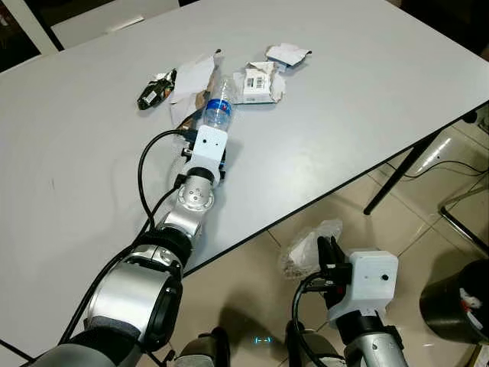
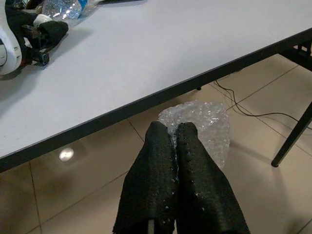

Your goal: Picking trash to rubbish bin

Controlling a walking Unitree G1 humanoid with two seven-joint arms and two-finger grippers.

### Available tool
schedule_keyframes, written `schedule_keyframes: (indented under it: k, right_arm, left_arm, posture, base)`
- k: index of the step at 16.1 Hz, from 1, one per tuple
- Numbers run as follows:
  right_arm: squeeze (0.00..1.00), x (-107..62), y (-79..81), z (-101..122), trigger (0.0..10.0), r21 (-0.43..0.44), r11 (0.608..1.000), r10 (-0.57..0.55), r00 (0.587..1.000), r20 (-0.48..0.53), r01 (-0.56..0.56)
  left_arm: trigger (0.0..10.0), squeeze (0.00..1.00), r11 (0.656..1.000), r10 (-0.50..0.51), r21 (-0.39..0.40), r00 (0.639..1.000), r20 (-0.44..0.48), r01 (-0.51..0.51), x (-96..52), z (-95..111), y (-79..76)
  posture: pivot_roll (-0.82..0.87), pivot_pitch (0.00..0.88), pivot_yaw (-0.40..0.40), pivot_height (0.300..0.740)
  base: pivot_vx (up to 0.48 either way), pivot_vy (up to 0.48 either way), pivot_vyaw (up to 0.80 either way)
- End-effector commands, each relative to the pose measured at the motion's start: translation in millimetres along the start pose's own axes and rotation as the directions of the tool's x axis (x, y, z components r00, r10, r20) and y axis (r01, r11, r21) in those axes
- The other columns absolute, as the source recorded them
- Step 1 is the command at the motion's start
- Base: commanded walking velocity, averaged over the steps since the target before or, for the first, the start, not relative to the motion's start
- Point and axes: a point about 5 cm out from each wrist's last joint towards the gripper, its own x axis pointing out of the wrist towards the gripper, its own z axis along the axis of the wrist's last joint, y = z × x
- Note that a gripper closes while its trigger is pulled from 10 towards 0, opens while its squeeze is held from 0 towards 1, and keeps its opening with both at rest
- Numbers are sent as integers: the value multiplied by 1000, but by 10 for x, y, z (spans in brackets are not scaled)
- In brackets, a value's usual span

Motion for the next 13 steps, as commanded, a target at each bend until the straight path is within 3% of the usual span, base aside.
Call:
schedule_keyframes:
  k: [1,13]
  right_arm:
    - [0,-26,30,43,10000,7,1000,5,1000,12,-5]
    - [0,-32,35,35,10000,8,1000,10,1000,8,-10]
  left_arm:
    - [0,0,1000,-17,11,999,-38,17,-37,-104,-14]
    - [0,0,1000,-8,19,999,-35,8,-35,-104,5]
  posture:
    - [-97,247,105,740]
    - [-99,251,101,740]
  base:
    - [0,0,0]
    - [0,0,0]
